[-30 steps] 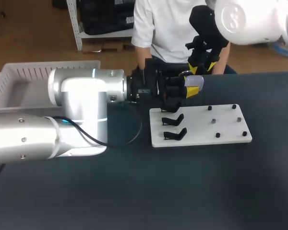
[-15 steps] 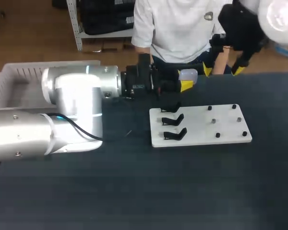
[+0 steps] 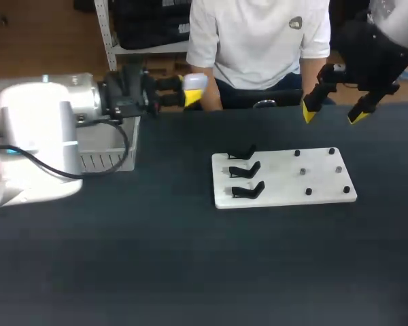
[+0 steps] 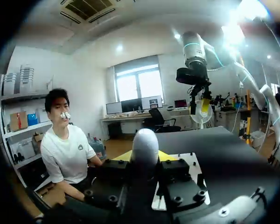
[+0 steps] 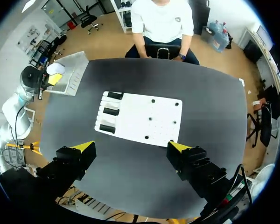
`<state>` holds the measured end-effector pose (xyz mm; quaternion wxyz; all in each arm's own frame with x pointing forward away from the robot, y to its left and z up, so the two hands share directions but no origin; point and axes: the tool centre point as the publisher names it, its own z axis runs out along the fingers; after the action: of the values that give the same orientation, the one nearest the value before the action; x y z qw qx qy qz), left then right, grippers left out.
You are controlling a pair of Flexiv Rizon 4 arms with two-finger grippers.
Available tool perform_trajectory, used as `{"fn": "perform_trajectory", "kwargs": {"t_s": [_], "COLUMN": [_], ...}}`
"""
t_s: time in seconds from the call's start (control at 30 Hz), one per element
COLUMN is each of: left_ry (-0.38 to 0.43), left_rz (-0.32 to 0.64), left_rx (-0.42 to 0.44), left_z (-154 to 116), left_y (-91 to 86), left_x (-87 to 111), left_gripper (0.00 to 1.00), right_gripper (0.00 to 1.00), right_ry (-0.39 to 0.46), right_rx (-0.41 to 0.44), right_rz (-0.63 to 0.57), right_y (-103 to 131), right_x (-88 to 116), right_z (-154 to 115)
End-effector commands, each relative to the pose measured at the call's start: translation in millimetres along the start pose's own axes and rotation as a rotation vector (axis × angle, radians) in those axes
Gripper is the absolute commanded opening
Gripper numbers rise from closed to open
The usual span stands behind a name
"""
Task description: Pick up each earbud case from the left stands, insert the matching earbuds, close the lid, and place the case in the box.
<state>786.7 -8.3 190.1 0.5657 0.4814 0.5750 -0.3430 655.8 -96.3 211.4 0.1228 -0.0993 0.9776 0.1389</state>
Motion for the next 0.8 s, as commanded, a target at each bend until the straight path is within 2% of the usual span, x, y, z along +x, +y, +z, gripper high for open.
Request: {"fn": "perform_trajectory", "kwargs": {"t_s": [0.03, 0.2, 0.4, 0.63, 0.8], "left_ry": [-0.002, 0.042, 0.093, 0.143, 0.171], "left_rz": [0.008, -0.003, -0.058, -0.161, -0.196], "left_rx": [-0.110, -0.176, -0.243, -0.273, -0.266], "left_z": [-83.2, -127.0, -164.7, -175.4, -173.0], "left_y": [17.4, 46.2, 75.6, 96.8, 103.5], "left_x": [10.9, 32.3, 75.7, 125.1, 145.4], "left_gripper": [0.00, 0.00, 0.00, 0.00, 0.00], "right_gripper": [1.00, 1.00, 1.00, 1.00, 1.00], "right_ry": [-0.075, -0.075, -0.075, -0.075, -0.075], "right_rx": [0.004, 0.004, 0.004, 0.004, 0.004], "right_rz": [0.002, 0.002, 0.002, 0.002, 0.002], "right_y": [-0.2, -0.2, -0.2, -0.2, -0.2], "right_x": [5.0, 5.0, 5.0, 5.0, 5.0], "right_z": [0.1, 0.1, 0.1, 0.1, 0.1]}}
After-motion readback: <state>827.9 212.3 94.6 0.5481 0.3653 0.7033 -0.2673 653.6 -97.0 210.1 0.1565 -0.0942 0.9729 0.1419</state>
